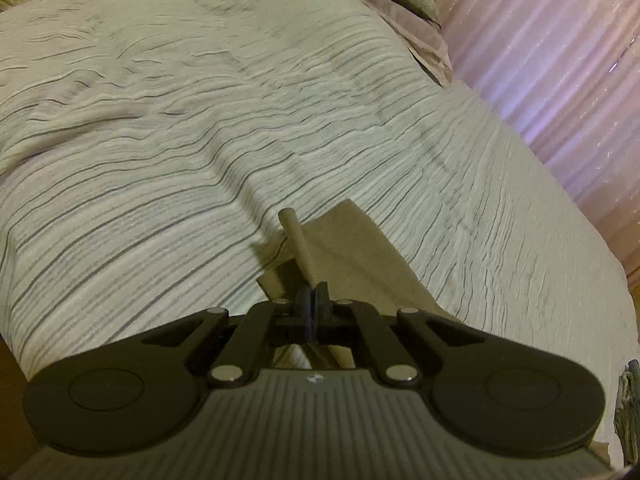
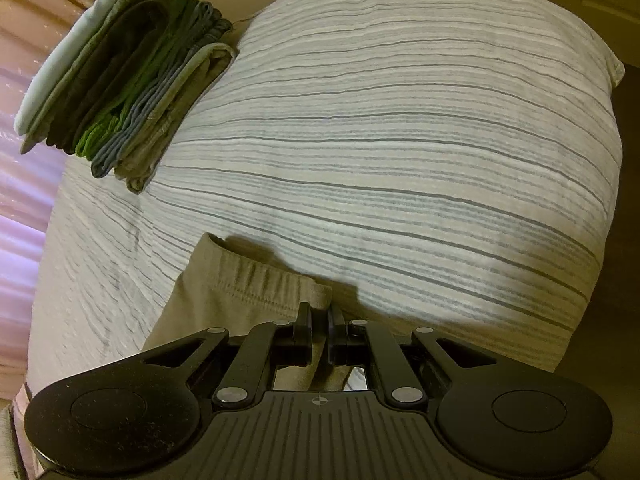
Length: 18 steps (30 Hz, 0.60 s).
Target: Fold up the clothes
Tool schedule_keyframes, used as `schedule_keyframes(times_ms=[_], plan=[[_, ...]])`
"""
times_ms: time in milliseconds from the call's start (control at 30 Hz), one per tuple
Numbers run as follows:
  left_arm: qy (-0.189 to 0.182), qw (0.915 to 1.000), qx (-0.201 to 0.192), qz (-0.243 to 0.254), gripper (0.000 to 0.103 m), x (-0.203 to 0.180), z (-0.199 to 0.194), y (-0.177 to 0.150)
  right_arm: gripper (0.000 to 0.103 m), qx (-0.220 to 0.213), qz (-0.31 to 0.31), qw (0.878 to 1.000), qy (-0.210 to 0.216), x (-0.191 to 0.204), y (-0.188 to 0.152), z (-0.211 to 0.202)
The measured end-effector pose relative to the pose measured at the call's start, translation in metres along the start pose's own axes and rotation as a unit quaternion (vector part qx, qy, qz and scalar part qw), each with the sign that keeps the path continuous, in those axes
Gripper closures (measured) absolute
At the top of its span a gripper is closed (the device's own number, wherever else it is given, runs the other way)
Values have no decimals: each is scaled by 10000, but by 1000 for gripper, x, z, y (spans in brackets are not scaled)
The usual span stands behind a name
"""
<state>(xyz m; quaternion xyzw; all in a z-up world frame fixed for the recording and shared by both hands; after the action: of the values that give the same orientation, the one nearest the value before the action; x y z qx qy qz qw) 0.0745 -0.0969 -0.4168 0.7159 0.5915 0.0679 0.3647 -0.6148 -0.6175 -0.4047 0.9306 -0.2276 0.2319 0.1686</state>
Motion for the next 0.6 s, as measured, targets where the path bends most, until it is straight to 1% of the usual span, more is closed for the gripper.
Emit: schedule_keyframes(times_ms=[67, 133, 167, 267, 300, 367, 400, 467, 500, 567, 600], plan=[[198, 9990, 167, 353, 103, -1, 9, -5, 98, 3, 4, 10000, -43, -2, -2, 1], [433, 9954, 305, 799, 100, -5, 18, -11, 98, -37, 54, 10000, -62, -5, -5, 3], [510, 9944, 315, 868, 99, -7, 17, -12, 98, -65, 65, 9999, -60, -5, -6, 2], [718, 9933, 260, 870, 96, -12, 12, -8, 98, -107, 35, 9999, 36, -4, -8, -2], [810, 9924, 242, 889, 93, -13, 10, -6, 98, -99, -29, 9999, 50, -4, -8, -4], [1045, 9893, 206, 998, 92, -15, 3, -2, 98, -66, -101, 9999, 49, -4, -8, -7], [1135, 9873, 187, 1092, 92, -18, 0, 0, 98, -59, -49, 9999, 76, -5, -9, -9], [1171, 9857, 161, 1199, 92, -26, -6, 4, 96, -59, 109, 9998, 166, -7, -9, -13], [1127, 9860, 155, 1218, 92, -31, -9, 6, 72, -134, 175, 9996, 195, -7, -9, -17], [1024, 9866, 147, 1264, 92, -43, -14, 10, 39, -405, 290, 9985, 226, -9, -6, -26], [950, 9869, 147, 1299, 92, -51, -16, 12, 39, -502, 298, 9980, 250, -9, -5, -29]])
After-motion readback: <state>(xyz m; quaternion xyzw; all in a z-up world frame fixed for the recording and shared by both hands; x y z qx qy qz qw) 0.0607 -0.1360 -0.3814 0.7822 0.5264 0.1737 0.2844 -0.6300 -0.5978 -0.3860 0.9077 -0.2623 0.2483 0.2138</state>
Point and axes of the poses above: each gripper's, at about its wrist camera, not at the fingertips, and z roughly the way its jaws point, x to its left, y to its top, the point moved 7 cm from there along z, roughly the way its jaws point, and after that the axes turned 5 degrees about z, right-handed, at the moved point
